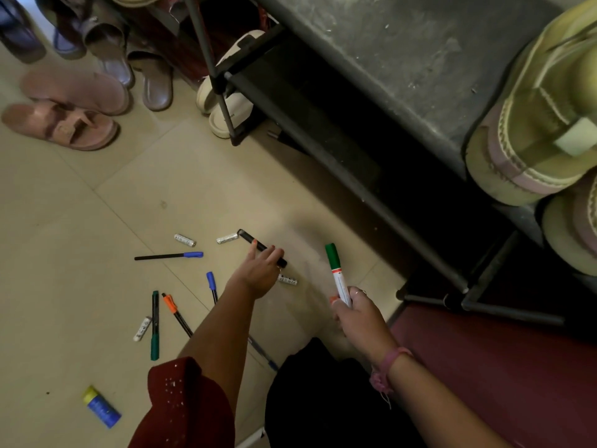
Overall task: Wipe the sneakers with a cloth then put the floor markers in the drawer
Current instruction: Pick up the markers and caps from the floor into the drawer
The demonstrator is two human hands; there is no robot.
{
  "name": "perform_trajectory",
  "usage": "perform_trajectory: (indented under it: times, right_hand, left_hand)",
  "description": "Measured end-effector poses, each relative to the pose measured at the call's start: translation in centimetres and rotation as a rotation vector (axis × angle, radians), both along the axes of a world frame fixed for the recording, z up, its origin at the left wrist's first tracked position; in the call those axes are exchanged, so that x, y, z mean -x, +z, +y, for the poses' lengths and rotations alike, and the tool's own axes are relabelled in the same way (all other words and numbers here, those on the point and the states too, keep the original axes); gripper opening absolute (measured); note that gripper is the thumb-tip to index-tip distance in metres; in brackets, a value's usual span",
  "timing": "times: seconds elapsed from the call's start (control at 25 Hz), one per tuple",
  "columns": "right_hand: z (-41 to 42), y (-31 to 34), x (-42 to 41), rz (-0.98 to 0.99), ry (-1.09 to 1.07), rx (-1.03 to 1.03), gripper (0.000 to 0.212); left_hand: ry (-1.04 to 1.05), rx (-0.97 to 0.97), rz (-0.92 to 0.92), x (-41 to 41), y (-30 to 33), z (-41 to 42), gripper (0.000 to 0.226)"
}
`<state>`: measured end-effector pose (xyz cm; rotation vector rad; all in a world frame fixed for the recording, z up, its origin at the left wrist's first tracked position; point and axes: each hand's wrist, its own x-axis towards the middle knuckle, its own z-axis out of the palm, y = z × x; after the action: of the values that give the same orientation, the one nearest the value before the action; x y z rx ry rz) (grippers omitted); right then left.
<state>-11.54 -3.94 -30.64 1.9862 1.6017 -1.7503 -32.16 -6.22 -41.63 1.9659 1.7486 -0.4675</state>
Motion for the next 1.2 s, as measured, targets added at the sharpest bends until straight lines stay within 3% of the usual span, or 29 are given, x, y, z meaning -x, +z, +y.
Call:
perform_trajectory:
  times: [0.12,0.24,0.36,0.52,0.64,0.8,0.84,0.88,0.96,1.04,1.12,1.2]
  right_hand:
    - [0.2,2.3,0.1,0.089,0.036,0.008,0.009]
    - [0.7,5.3,0.5,0.126,0.088,-0.01,0.006]
    - [1.0,9.6,1.6,0.066,0.233,0.013,0.018]
    - [1.7,17.3,4.6,0.055,0.479,0.005,0.029]
    - [0.4,21.2,7.4,0.023,0.605,-0.004,0.039]
    - [-4.1,23.6,11.0,-0.044,0.709,0.055,0.033]
    - [-5.1,23.7,11.5,-0.05,0.7,0.053,0.031]
    - [-6.6,23.5,12.1,-0.068,0.681,0.042,0.03]
    - [-8.4,22.5,12.1,-0.096,0.586,0.047,0.027]
    - [-9.2,21.4,11.3,-0.092,0.455,0.085,0.026]
    - [-9.2,20.4,10.7,-0.113,0.354,0.11,0.026]
    - [-8.8,20.2,10.5,-0.138,0.285,0.125,0.026]
  left_hand:
    - [0.179,-0.114,-0.273,-1.5,0.6,-0.4,0.031]
    - [0.586,-0.289,-0.642,-2.7,4.9,-0.6,0.029]
    - [0.982,-0.589,-0.835,-3.4,11.8,-2.1,0.023]
    - [1.612,-0.551,-1.425,-3.2,20.6,-5.4,0.021]
    - [1.782,-0.482,-1.761,-2.4,25.3,-8.2,0.021]
    - [1.757,-0.567,-1.97,-0.8,27.3,-12.4,0.019]
    - [1.762,-0.579,-1.939,-0.5,26.5,-14.1,0.017]
    - [1.808,-0.577,-1.792,-0.1,24.7,-16.8,0.013]
    - [1.8,-0.448,-1.183,-0.4,19.4,-22.6,0.005]
    - [1.416,-0.057,-0.675,-2.2,13.3,-28.5,0.012]
    - [0.982,0.3,-0.435,-5.7,8.7,-33.2,0.023]
    - [0.727,0.45,-0.337,-8.9,6.4,-35.8,0.04]
